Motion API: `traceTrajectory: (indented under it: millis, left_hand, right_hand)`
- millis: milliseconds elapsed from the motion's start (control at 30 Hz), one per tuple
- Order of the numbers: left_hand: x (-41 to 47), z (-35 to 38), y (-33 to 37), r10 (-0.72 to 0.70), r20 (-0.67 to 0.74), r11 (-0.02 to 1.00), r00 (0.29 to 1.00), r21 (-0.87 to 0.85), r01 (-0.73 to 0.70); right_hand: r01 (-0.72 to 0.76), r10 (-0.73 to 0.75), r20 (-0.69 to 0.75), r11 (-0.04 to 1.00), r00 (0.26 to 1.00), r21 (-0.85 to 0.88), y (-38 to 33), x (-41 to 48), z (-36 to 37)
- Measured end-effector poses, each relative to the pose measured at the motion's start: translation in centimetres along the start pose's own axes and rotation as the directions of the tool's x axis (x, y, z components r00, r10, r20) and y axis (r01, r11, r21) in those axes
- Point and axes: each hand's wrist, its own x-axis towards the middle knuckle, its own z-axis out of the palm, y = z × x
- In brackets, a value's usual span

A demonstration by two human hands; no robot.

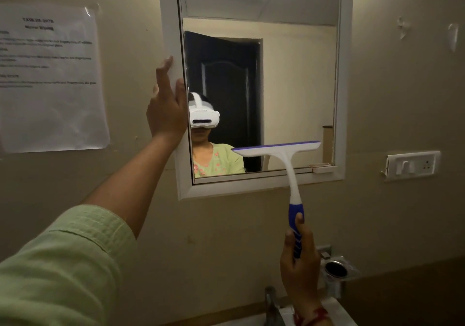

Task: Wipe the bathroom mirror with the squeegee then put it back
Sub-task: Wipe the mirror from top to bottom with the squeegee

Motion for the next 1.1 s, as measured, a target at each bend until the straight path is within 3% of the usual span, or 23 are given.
traceTrajectory:
  millis: [267, 500, 733, 1100]
  left_hand:
    - [0.0, 0.0, 0.0, 0.021, 0.004, 1.000, 1.000, 0.006, -0.021]
    - [0.0, -0.1, 0.4, -0.032, -0.022, 0.998, 0.999, 0.046, 0.033]
    - [-0.2, 0.1, 0.3, -0.035, -0.038, 0.998, 0.999, 0.051, 0.037]
    - [-0.2, 0.0, 1.0, -0.034, -0.027, 0.999, 0.999, 0.041, 0.036]
  right_hand:
    - [-0.043, 0.044, -0.018, 0.997, 0.999, 0.058, -1.0, 3.1, -0.4]
    - [-0.038, 0.038, 0.005, 0.999, 0.999, -0.036, 1.2, -2.0, -1.2]
    - [-0.034, 0.035, -0.015, 0.997, 0.999, 0.063, -0.2, 0.7, -1.3]
    - [-0.038, 0.038, -0.016, 0.999, 0.999, 0.008, 1.0, -2.0, -1.8]
